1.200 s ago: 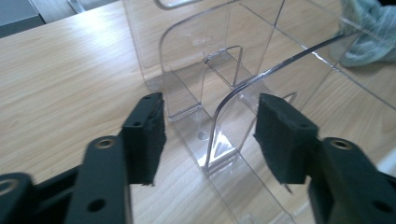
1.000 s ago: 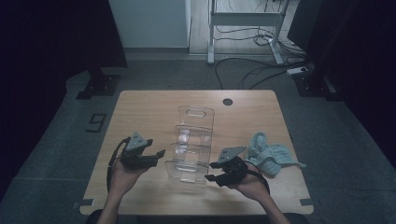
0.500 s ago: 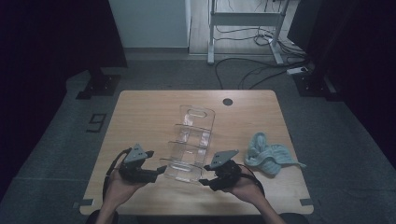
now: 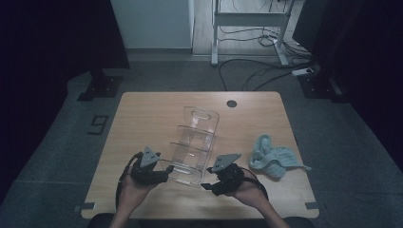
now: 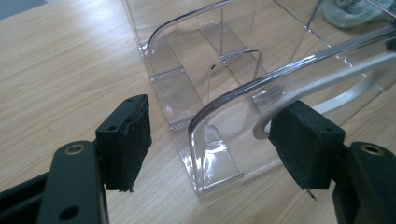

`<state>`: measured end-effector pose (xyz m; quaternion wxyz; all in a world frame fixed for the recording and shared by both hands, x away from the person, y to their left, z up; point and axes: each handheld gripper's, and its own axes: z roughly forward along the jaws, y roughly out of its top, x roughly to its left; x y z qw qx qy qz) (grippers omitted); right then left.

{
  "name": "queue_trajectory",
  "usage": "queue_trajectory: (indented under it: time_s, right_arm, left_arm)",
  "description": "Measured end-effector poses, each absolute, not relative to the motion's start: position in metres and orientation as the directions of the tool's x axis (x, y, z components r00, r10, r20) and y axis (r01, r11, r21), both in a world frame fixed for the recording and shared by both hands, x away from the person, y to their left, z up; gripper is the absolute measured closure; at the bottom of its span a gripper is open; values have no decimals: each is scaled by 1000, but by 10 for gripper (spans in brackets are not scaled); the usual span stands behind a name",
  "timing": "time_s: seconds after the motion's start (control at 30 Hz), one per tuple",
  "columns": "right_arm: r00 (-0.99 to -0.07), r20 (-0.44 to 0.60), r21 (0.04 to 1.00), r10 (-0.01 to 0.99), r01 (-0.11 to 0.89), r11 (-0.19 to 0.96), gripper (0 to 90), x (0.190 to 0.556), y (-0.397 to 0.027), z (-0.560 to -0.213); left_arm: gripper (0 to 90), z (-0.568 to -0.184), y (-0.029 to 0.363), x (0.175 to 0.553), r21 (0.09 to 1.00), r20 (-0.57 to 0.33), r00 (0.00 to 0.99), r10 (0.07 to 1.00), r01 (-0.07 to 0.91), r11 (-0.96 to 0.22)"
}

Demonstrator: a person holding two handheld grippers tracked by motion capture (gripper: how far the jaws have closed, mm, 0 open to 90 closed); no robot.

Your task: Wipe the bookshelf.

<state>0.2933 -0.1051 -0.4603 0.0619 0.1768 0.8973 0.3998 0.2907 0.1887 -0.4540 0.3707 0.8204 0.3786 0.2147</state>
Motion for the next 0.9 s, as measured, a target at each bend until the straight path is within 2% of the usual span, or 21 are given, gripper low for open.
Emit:
queue_trajectory:
  time_s: [0.23, 0.37, 0.6, 0.9]
  right_arm:
    - [-912, 34, 728, 410, 303, 615, 374, 300, -117, -461]
    - [-898, 29, 721, 439, 322, 613, 369, 305, -124, -463]
    - [-883, 23, 716, 469, 342, 609, 368, 311, -134, -465]
    - [-849, 5, 705, 528, 378, 601, 359, 321, -153, -466]
  left_arm:
    - [325, -454, 202, 297, 777, 79, 545, 835, 491, -394]
    - [315, -456, 204, 301, 787, 36, 536, 843, 505, -355]
    - [302, -461, 195, 305, 791, 38, 515, 856, 509, -341]
    - [357, -465, 193, 311, 802, 34, 477, 878, 512, -308]
